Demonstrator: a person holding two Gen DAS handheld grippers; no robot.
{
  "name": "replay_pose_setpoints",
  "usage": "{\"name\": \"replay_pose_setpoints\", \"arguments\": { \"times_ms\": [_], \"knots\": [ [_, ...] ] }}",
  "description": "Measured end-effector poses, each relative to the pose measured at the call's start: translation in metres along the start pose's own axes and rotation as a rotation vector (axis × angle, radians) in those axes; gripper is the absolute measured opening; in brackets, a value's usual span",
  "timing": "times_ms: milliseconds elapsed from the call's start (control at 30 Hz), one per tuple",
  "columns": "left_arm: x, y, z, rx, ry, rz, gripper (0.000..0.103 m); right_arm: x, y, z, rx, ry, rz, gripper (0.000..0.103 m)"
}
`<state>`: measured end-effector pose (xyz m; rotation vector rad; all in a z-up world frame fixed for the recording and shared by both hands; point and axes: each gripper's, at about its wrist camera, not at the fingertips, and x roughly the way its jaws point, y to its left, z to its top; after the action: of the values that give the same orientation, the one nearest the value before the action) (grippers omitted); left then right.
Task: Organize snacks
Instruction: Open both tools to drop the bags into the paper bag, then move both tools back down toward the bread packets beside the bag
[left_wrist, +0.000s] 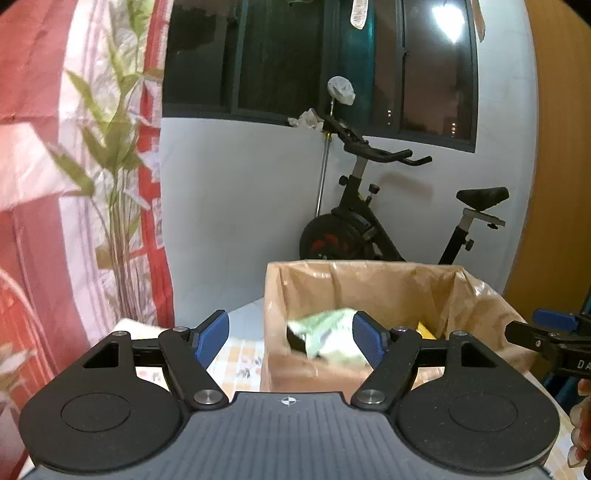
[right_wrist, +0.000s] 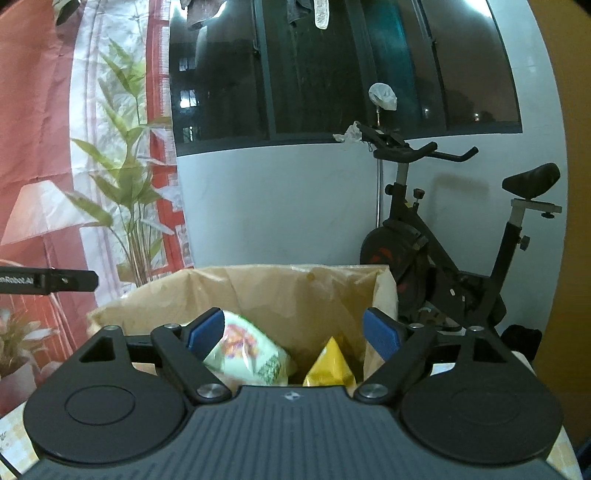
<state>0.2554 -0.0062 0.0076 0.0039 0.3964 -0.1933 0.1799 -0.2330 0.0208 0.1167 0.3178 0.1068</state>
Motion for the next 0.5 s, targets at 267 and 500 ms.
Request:
{"name": "replay_pose_setpoints", "arguments": {
  "times_ms": [267, 500],
  "knots": [
    [-0.024, -0.001, -0.042, -0.056, 0.037, -0.009, 0.076, -0.031, -0.003, -0.024, 0.01, 0.015, -0.014, 0.085],
    [-0.032, 0.001, -0.075, -0.095, 0.06, 0.014, 0.076, -0.051, -0.011, -0.051, -0.002, 0.043, -0.029, 0.085]
  ]
}}
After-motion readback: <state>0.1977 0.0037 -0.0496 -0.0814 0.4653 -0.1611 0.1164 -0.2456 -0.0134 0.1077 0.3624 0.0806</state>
